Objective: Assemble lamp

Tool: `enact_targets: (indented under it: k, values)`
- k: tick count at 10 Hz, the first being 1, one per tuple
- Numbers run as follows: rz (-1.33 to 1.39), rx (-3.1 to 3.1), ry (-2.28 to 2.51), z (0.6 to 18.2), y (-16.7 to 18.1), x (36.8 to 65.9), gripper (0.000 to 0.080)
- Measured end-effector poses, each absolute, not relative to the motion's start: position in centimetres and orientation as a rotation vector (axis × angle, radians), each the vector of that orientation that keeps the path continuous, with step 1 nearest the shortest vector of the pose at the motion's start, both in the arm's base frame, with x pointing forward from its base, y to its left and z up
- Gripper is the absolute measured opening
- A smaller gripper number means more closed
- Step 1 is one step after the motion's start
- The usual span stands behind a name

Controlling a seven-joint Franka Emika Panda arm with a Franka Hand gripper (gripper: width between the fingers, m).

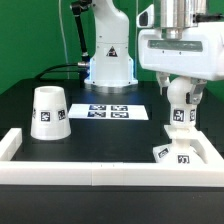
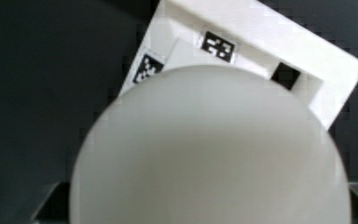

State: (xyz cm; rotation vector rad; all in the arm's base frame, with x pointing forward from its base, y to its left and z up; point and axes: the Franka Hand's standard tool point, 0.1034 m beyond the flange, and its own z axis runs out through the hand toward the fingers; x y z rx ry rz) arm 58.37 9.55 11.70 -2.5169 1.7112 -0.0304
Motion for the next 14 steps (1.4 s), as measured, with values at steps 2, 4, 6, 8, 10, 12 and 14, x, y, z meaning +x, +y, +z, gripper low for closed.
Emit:
enact_targets:
  k: [2,4,6,8,10,12,14]
  values:
    - [-0.013,-2.444,1.793,11.7,9.7,58.4,0.0576]
    - [-0.017,-2.474,1.752,11.7,9.9,58.3,0.0634]
    - [-0.038,-2.582,1.581,11.8,10.6,58.3,0.0686]
    - [-0.068,-2.757,1.248,11.8,10.8,58.3,0.0699]
    - [-0.101,-2.885,0.924,11.8,10.6,58.5,0.0699]
    - [-0.12,-2.966,0.65,11.8,10.6,58.5,0.0699]
    - [-0.131,-3.009,0.444,11.7,10.6,58.5,0.0699]
